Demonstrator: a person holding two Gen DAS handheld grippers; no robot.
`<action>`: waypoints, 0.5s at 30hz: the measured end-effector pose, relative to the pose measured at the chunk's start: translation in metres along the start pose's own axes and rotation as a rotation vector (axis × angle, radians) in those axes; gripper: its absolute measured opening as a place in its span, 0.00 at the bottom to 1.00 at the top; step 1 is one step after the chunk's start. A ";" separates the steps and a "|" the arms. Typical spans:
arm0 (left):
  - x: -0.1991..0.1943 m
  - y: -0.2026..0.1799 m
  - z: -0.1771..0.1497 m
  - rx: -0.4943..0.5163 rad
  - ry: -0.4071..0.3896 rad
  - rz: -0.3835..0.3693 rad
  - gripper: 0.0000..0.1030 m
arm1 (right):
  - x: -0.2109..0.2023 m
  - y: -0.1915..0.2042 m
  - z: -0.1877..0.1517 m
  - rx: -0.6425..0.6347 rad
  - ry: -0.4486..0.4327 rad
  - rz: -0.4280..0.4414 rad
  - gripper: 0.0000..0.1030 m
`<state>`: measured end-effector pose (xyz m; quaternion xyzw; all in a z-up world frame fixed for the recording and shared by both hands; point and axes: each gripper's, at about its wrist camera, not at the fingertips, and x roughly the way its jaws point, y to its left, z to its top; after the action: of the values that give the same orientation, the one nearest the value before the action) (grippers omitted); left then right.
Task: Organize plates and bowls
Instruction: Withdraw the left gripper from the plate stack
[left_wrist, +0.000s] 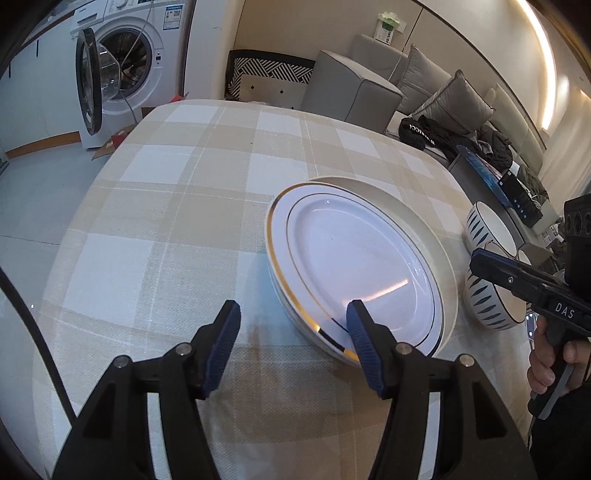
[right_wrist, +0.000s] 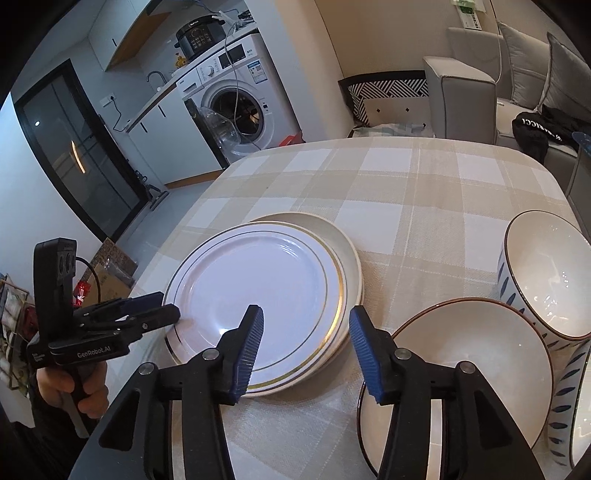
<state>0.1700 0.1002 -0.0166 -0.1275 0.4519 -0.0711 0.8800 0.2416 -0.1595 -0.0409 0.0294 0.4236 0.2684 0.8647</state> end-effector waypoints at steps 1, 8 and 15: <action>-0.003 0.001 0.000 -0.001 -0.009 -0.002 0.58 | -0.002 0.000 -0.001 -0.003 -0.006 -0.004 0.63; -0.020 -0.003 -0.009 0.020 -0.057 -0.039 0.58 | -0.017 0.006 -0.006 -0.028 -0.038 0.001 0.77; -0.019 -0.024 -0.014 0.101 -0.068 -0.082 0.58 | -0.039 0.009 -0.015 -0.042 -0.080 -0.004 0.84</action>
<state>0.1473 0.0791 -0.0026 -0.1038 0.4119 -0.1255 0.8965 0.2065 -0.1737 -0.0202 0.0211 0.3831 0.2739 0.8819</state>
